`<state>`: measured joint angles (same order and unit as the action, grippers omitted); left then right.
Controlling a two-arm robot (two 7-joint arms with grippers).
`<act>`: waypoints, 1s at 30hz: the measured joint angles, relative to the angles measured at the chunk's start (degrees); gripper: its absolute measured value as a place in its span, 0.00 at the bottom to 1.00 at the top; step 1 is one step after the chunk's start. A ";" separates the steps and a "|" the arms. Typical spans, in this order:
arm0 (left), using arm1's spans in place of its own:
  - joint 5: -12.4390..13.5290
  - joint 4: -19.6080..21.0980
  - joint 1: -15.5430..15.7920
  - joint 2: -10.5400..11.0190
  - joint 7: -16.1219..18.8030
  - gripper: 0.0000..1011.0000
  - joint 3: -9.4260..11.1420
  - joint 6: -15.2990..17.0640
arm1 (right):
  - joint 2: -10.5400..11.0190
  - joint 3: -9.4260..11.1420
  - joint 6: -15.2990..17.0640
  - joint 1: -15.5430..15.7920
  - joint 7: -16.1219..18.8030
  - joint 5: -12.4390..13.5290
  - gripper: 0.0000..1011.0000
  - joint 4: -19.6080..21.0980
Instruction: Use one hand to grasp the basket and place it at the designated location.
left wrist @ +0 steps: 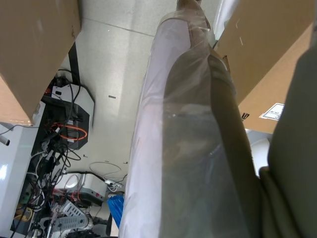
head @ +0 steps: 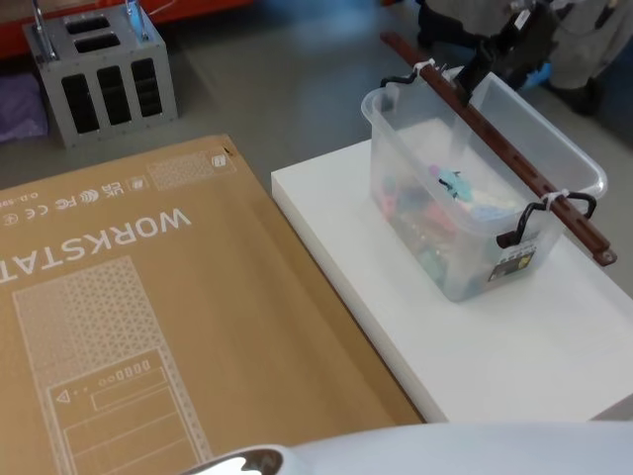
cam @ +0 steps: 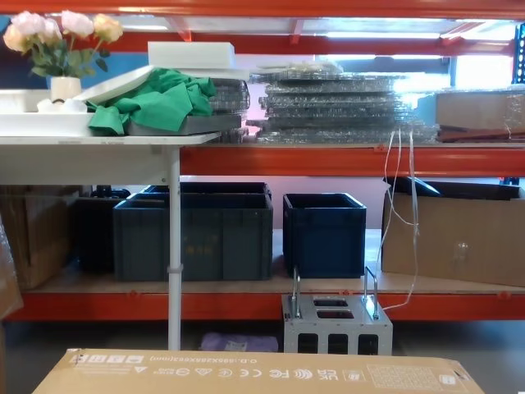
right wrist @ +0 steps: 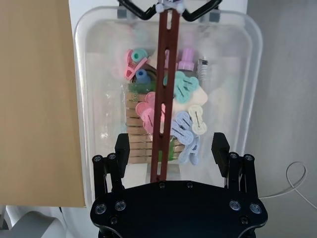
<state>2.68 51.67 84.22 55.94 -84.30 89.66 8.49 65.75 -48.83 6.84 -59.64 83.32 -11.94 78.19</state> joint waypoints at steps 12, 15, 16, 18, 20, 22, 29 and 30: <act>0.01 -0.02 0.00 0.00 0.00 0.00 0.00 0.00 | 3.39 3.25 0.97 0.65 -0.30 1.08 0.99 2.40; 0.01 -0.03 0.00 0.00 0.00 0.00 0.00 0.00 | 3.45 3.67 1.02 0.89 -0.30 1.06 0.99 2.51; 0.01 -0.03 0.00 0.00 0.00 0.00 0.00 0.00 | 3.46 3.85 1.03 0.99 -0.29 1.04 0.99 2.53; 0.01 -0.02 0.00 0.00 0.00 0.00 0.00 0.00 | 3.49 4.24 1.03 1.14 -0.29 1.04 0.99 2.53; 0.01 -0.02 0.00 0.00 0.00 0.00 0.00 0.00 | 3.50 4.45 1.03 1.21 -0.29 1.04 0.99 2.52; 0.01 -0.03 0.00 0.01 0.00 0.00 0.00 0.00 | 3.49 4.45 1.03 1.21 -0.29 1.04 0.99 2.53; 0.01 -0.02 0.00 0.00 0.00 0.00 0.00 0.00 | 3.52 4.38 1.01 1.19 -0.30 1.04 0.99 2.53; 0.01 -0.02 0.00 0.00 0.00 0.00 0.00 0.00 | 3.52 4.37 1.01 1.18 -0.30 1.04 0.99 2.53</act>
<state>2.69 51.65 84.22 55.94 -84.30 89.66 8.48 69.28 -44.46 7.85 -58.45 83.02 -10.90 80.72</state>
